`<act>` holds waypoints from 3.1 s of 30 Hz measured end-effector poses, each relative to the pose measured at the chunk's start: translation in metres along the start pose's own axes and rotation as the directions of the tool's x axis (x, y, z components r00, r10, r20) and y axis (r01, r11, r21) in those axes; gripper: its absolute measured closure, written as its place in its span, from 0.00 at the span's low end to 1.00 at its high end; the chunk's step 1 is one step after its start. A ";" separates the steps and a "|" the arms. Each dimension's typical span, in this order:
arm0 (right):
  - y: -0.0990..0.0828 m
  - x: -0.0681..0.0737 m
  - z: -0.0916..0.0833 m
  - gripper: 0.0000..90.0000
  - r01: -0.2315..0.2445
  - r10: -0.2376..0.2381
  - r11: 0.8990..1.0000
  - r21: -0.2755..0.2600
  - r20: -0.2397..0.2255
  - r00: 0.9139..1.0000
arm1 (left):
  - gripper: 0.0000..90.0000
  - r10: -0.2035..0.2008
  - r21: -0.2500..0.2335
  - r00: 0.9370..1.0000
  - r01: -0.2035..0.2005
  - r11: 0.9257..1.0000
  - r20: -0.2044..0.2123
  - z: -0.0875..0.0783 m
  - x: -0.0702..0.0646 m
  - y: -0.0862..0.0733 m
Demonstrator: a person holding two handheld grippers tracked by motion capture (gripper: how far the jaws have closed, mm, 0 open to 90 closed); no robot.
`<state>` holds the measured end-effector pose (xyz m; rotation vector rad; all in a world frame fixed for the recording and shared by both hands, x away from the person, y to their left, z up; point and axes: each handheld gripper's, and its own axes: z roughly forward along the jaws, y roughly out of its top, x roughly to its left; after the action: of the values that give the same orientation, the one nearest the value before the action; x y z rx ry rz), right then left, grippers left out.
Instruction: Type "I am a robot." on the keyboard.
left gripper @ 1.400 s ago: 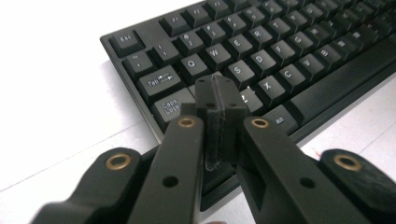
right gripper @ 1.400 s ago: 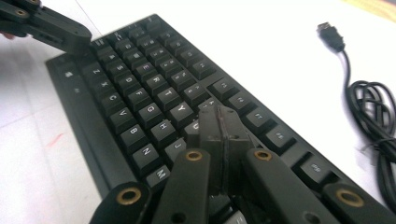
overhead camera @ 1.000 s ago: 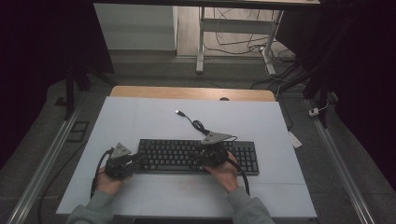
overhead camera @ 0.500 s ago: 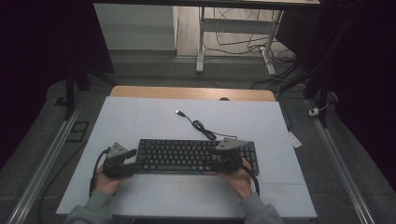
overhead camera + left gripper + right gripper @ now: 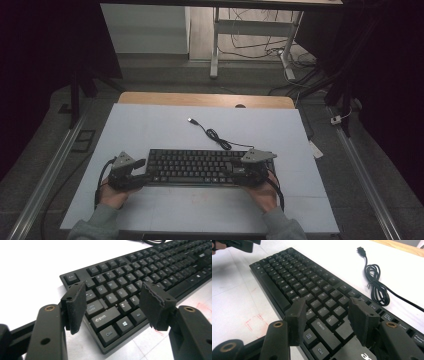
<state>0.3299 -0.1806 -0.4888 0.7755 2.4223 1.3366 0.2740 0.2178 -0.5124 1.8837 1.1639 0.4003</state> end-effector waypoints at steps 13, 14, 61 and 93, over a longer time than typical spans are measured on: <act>-0.003 -0.003 0.001 0.54 -0.015 0.015 1.000 0.008 -0.004 1.000 | 0.43 0.027 -0.021 0.998 -0.026 0.999 0.060 -0.006 -0.008 0.009; -0.003 -0.003 0.001 0.54 -0.014 0.014 1.000 0.009 -0.003 1.000 | 0.43 0.028 -0.022 0.998 -0.027 0.999 0.062 -0.006 -0.009 0.010; -0.008 -0.003 0.007 0.54 -0.006 0.006 0.999 0.052 0.003 1.000 | 0.99 0.183 0.071 0.970 -0.196 0.978 0.160 0.039 -0.062 0.016; -0.009 -0.002 0.010 0.54 -0.001 0.002 0.998 0.069 -0.014 1.000 | 0.99 0.216 0.131 0.968 -0.232 0.964 0.125 0.057 -0.065 0.007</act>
<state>0.3338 -0.1785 -0.5016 0.7877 2.4906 1.2693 0.2817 0.1330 -0.5289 2.1463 0.9309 0.3382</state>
